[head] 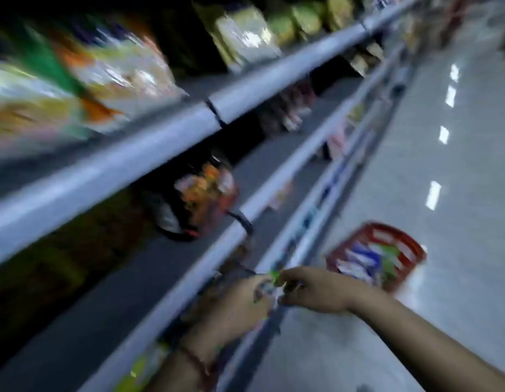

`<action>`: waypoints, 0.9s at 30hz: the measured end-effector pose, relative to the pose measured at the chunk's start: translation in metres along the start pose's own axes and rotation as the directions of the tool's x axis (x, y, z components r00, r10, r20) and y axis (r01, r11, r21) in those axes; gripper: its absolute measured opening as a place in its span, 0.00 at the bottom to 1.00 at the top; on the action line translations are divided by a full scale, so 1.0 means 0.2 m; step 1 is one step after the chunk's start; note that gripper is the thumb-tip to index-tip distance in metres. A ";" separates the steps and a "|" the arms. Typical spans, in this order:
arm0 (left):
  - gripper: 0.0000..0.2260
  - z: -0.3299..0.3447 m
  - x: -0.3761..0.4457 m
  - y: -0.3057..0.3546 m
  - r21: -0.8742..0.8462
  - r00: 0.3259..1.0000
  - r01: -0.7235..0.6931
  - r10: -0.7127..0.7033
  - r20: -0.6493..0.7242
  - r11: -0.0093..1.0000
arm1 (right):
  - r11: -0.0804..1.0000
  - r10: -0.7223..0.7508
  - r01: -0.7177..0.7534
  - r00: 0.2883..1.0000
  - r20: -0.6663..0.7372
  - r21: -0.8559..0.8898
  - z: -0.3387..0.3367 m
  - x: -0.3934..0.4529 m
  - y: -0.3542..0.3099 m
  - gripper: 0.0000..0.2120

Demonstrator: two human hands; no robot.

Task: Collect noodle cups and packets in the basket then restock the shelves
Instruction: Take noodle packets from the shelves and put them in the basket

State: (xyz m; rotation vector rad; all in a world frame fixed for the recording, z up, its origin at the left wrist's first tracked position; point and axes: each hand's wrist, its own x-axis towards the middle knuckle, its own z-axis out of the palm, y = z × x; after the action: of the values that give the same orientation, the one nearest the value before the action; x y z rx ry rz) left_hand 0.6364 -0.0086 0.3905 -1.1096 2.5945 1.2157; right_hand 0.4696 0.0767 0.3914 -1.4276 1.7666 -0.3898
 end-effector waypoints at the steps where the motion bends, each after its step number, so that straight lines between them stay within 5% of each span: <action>1: 0.16 0.16 0.12 -0.05 0.024 0.980 0.059 -0.063 0.190 0.998 | 0.986 0.156 -0.150 0.984 0.091 -0.069 0.05 -0.01 0.20 0.22; 3: 0.20 0.39 0.33 -0.11 0.129 0.903 0.114 -0.157 0.399 0.985 | 0.922 0.386 -0.363 0.894 0.227 -0.136 0.11 -0.06 0.55 0.28; 6: 0.20 0.66 0.63 -0.09 0.139 0.922 0.187 -0.223 0.316 0.972 | 0.853 0.513 -0.521 0.826 0.234 -0.033 0.12 -0.15 0.97 0.28; 9: 0.11 0.90 0.86 0.04 -0.060 0.941 0.263 -0.242 0.238 0.963 | 0.800 0.545 -0.558 0.829 0.126 0.220 0.06 -0.20 1.32 0.20; 13: 0.06 1.17 1.16 0.24 -0.414 0.907 0.421 -0.366 0.209 0.807 | 0.431 0.681 -0.439 0.731 0.035 0.789 -0.03 -0.24 1.67 0.05; 15: 0.07 1.27 1.35 0.28 -0.516 0.873 0.477 -0.451 0.186 0.711 | 0.234 0.742 -0.400 0.663 0.103 0.886 -0.12 -0.21 1.81 0.05; 17: 0.07 1.33 1.54 0.31 -0.597 0.844 0.497 -0.510 0.164 0.630 | 0.165 0.769 -0.411 0.622 0.144 0.897 -0.25 -0.14 1.94 0.05; 20: 0.04 1.39 1.83 0.36 -0.696 0.798 0.520 -0.572 0.190 0.495 | 0.200 0.779 -0.421 0.617 0.117 0.884 -0.44 0.05 2.15 0.07; 25: 0.10 1.60 2.38 0.28 -0.655 0.833 0.489 -0.531 0.155 0.576 | 0.414 0.757 -0.464 0.653 -0.013 0.783 -0.59 0.50 2.53 0.07; 27: 0.08 1.73 2.62 0.20 -0.654 0.809 0.537 -0.544 0.222 0.533 | 0.417 0.753 -0.490 0.657 0.010 0.766 -0.57 0.69 2.70 0.07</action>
State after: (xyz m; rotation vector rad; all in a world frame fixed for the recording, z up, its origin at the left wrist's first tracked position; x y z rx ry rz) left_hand 0.1456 -0.0572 -0.0005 -1.8394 1.4954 2.0168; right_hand 0.0198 0.0904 0.0429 -0.0462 1.9422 -0.8285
